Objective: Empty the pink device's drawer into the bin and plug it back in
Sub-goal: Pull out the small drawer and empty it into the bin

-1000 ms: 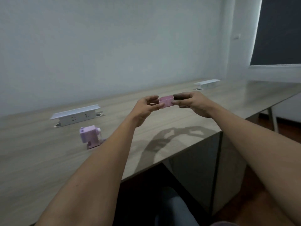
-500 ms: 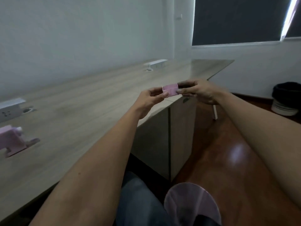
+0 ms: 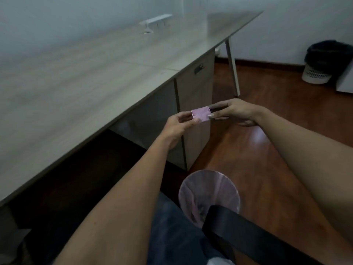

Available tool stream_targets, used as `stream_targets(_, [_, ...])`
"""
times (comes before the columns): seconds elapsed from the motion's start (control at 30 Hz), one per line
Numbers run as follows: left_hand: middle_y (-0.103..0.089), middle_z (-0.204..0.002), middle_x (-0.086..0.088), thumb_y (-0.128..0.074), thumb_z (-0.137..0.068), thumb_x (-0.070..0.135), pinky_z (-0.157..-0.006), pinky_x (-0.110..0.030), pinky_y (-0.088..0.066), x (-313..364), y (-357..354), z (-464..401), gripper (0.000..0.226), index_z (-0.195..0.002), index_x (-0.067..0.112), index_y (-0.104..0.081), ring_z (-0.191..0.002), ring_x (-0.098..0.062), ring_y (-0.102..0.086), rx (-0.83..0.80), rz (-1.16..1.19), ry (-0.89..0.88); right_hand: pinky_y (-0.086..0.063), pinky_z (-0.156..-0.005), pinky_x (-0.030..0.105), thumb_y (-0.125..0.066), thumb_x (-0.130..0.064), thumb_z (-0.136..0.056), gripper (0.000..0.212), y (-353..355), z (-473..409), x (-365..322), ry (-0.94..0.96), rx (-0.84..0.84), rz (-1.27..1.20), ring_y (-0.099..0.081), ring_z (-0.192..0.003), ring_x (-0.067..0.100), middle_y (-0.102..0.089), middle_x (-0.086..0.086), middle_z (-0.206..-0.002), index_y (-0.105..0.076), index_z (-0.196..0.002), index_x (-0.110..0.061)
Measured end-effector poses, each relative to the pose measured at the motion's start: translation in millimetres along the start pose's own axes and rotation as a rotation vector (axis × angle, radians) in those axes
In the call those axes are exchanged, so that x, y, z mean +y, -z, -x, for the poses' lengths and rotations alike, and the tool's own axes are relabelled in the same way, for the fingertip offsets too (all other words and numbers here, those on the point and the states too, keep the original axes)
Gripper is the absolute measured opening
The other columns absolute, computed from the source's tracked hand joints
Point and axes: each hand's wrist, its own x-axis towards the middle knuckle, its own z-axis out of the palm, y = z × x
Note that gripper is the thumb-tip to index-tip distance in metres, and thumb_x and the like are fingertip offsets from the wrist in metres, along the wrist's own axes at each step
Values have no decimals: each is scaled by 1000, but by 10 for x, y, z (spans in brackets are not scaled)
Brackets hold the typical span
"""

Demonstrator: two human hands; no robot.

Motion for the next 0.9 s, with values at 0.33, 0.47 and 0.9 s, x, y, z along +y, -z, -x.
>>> stream_targets(0.33, [-72,-106,-11,-71,-89,-3,-78,-16,-59,-1270,-175,252,46,-132,-8,-59,-90,-15,-72,2,159,410,-57,-89,20,-73,8,-82,49,-197,-6,1458,-296,-18,-119,-73,-94,12,-72,17,-116,-61,-130,6])
stream_targets(0.47, [-68,-122,-22,-73,-87,0,-96,-30,-58,-1598,-200,250,49,-133,-11,-57,-106,-29,-71,-16,166,535,-57,-88,18,-76,2,-83,45,-253,47,1822,-381,-41,-137,-73,-91,9,-74,13,-112,-64,-126,4])
stream_targets(0.9, [-70,-118,-24,-81,-82,38,-70,-30,-65,-1836,-289,108,63,-120,-10,-66,-82,-30,-78,121,184,733,-58,-94,39,-65,-25,-96,25,-285,-202,2211,-591,-63,-281,-77,-84,19,-63,17,-135,-64,-116,-10])
